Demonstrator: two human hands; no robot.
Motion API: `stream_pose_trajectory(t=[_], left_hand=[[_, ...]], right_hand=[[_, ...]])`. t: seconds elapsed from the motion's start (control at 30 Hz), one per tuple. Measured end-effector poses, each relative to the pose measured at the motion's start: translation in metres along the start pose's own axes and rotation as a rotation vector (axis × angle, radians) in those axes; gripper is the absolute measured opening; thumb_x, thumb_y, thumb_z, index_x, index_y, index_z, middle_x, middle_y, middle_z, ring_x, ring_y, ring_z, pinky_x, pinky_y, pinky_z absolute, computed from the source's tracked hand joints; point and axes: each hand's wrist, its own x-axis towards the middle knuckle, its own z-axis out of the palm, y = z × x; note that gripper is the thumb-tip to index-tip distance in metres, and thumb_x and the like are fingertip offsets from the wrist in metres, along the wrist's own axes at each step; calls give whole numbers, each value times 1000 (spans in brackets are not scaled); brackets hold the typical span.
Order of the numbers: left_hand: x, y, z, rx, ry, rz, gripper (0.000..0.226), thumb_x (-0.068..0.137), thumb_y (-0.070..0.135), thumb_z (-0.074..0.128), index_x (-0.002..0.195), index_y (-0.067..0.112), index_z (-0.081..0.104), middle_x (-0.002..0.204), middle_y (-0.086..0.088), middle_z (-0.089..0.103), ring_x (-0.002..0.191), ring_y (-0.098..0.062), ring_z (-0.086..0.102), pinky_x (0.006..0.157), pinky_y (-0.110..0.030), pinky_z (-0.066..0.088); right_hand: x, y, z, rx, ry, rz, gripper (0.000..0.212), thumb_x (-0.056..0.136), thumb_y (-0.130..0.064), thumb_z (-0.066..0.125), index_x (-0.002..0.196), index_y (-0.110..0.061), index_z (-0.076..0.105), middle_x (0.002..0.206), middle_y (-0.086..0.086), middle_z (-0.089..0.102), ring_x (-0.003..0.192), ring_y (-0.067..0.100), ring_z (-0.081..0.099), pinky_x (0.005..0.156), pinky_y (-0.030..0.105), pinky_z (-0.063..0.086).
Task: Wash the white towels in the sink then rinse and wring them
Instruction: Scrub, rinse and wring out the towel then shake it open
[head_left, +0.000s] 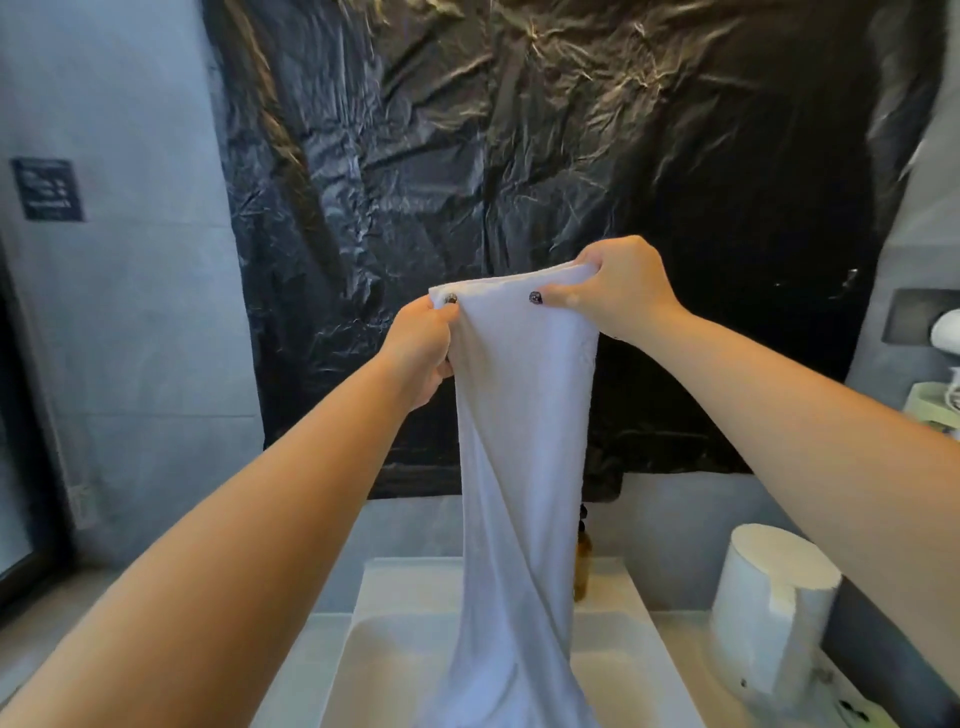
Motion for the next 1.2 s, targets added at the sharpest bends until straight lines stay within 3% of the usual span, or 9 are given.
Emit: stream_pose_trajectory(t=[0.13,0.23,0.37,0.43,0.5,0.67,0.9,1.1,1.2], left_hand=[[10,16,6,110,19,51,28,106,15,35,114,15,62,113,-3,64,111,-25,58,101,-50,49],[18,26,10,189,64,121,34,106,16,35,80,17,57,92,-4,57,91,-22,52,84,-39,48],[27,37,12,202,117,210,40,105,25,41,67,13,43,74,-7,42,70,-18,37,71,-34,37],[28,41,11,194,122,223,33,104,29,47,73,17,52,80,-4,51,77,-18,47,75,-36,45],[29,44,10,149,111,228,18,102,32,51,96,23,65,103,1,63,101,-21,58,90,-43,53],[33,63,17,70,127,245,30,103,33,50,127,23,64,121,2,63,114,-24,57,100,-51,50],[38,98,23,65,156,348,31,102,35,49,128,21,60,119,3,62,111,-21,58,99,-46,51],[34,77,16,218,152,336,22,102,36,50,95,19,62,90,6,59,92,-15,57,77,-27,52],[32,59,10,194,129,290,23,98,39,56,93,19,67,98,3,66,103,-21,62,87,-34,55]], right_hand=[[16,-8,-11,-30,4,-13,48,77,-42,78,52,-16,47,53,-2,42,52,11,37,51,19,24],[27,-12,-16,-35,36,-11,47,76,-42,79,53,-14,49,53,-1,43,54,14,39,50,20,25],[37,-17,-23,6,86,22,49,76,-36,81,50,-15,44,51,-1,37,50,11,32,48,19,22],[40,-15,-24,3,104,43,44,76,-38,80,55,-12,52,53,-1,41,52,11,37,47,17,24],[42,-13,-22,-5,149,39,40,78,-42,79,66,-9,61,58,-2,47,54,10,42,49,13,26],[53,-22,-26,23,298,-14,33,80,-42,77,76,-12,64,73,-2,55,57,5,44,49,5,24],[78,-37,-43,74,405,-43,35,81,-43,75,89,-10,72,81,-1,63,74,10,54,54,9,31],[63,-25,-35,82,292,25,34,78,-42,79,80,-10,67,76,1,59,64,7,48,52,12,31],[48,-16,-22,142,261,47,34,76,-41,80,81,-11,66,76,0,59,66,7,51,58,16,38]])
